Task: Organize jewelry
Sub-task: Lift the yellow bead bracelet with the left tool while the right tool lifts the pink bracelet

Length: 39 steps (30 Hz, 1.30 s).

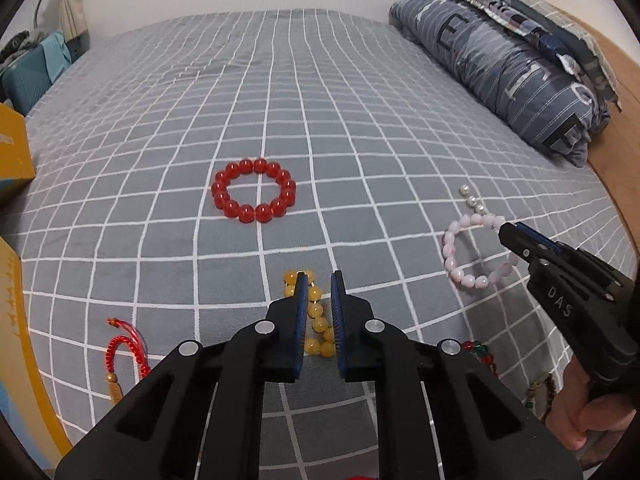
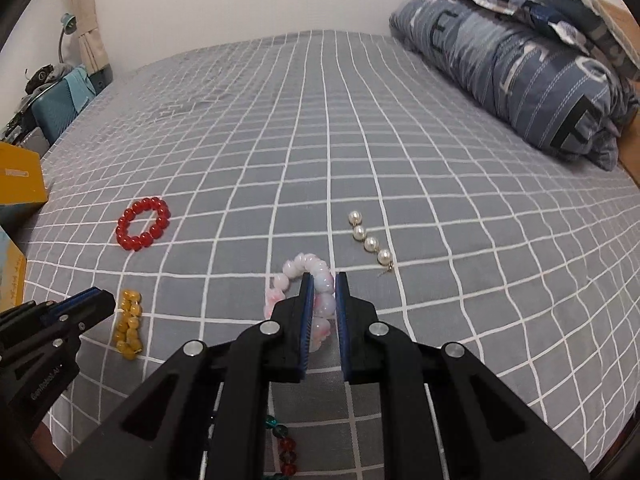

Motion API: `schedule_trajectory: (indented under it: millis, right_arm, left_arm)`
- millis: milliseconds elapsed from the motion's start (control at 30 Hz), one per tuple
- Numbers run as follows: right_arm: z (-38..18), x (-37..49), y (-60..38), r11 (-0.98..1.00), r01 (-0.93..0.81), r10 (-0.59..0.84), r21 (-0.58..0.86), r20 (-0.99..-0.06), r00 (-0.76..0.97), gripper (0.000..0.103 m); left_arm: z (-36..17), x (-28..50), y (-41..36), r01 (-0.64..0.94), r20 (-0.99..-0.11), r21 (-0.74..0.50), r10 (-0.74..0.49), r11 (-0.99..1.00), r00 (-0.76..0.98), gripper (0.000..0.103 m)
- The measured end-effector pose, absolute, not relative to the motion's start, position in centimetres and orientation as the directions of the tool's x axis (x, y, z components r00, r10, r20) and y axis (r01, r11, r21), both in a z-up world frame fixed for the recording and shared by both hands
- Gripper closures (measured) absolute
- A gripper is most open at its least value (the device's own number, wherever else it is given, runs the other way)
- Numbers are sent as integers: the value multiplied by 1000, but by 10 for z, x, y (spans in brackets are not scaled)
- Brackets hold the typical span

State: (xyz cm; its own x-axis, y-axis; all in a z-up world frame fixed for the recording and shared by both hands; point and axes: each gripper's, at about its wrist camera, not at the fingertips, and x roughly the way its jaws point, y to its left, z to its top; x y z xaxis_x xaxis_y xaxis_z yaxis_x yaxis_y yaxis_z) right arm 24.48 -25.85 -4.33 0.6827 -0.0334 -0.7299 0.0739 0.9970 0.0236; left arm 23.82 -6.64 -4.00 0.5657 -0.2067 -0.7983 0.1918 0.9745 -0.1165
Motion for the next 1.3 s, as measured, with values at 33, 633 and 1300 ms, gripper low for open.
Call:
schedule_trajectory:
  millis: [33,633,1300]
  right_arm:
    - [-41,243,-258,997,70,-30,25,-724,689,92]
    - [-45,244,-250,999,46,-21,14,-735,678,92]
    - [-44,242,-247,999,43,-35,-7,-731,682,92]
  left_arm:
    - [-39,236,-65,195,-793,-116,-209,974,572,93]
    - [-81,252,-69,125,-870,-25,-84,992,485,44]
    - [-47,245,-61,107,-793,-45,-101,993,601,94]
